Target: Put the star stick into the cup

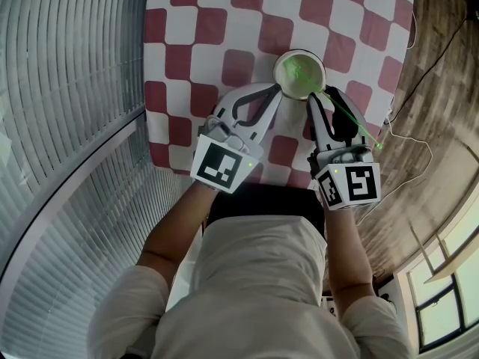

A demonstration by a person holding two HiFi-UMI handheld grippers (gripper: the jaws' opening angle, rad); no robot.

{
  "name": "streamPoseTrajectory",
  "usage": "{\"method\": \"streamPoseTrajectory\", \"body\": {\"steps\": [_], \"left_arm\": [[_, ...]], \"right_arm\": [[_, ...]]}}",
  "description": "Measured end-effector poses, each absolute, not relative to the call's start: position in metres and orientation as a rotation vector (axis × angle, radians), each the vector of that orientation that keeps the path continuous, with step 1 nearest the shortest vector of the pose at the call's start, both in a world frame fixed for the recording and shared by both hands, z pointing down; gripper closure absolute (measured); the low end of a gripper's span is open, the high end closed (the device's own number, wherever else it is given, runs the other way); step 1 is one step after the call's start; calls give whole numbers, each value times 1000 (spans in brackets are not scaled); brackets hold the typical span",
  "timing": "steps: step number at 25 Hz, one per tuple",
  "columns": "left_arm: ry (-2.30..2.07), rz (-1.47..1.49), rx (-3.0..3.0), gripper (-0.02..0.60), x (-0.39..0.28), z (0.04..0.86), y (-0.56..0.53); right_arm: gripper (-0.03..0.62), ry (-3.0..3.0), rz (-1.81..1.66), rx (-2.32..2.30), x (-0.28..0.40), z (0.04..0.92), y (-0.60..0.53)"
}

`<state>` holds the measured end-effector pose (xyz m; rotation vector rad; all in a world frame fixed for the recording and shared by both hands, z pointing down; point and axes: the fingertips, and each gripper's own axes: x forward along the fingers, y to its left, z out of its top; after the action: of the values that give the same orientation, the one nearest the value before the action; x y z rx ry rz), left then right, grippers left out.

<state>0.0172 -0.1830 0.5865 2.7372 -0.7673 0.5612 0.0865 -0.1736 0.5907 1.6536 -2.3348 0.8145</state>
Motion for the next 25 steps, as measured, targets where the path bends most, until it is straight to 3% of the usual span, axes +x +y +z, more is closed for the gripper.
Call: {"method": "streamPoseTrajectory", "body": {"steps": [25], "left_arm": [[-761,571,2735,551,21,584,-158]], "right_arm": [[376,-2352,843,1650,90,595,-144]]}}
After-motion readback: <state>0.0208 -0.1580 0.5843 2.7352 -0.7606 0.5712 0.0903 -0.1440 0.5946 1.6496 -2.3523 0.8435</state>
